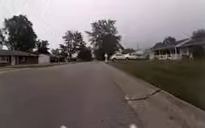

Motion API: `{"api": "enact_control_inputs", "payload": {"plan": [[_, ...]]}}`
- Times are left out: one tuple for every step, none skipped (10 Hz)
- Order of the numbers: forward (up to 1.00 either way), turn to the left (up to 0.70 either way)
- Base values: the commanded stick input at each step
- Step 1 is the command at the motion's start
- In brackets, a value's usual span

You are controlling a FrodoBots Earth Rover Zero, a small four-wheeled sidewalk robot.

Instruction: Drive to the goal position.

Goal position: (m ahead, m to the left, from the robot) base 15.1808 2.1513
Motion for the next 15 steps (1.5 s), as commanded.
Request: {"api": "enact_control_inputs", "payload": {"plan": [[1.00, 0.19], [1.00, 0.04], [1.00, 0.00], [1.00, 0.00], [1.00, 0.00], [1.00, 0.00], [1.00, 0.00], [1.00, 0.00], [1.00, 0.00], [1.00, 0.00], [1.00, 0.00], [1.00, 0.00], [1.00, -0.40], [1.00, -0.40], [1.00, -0.40]]}}
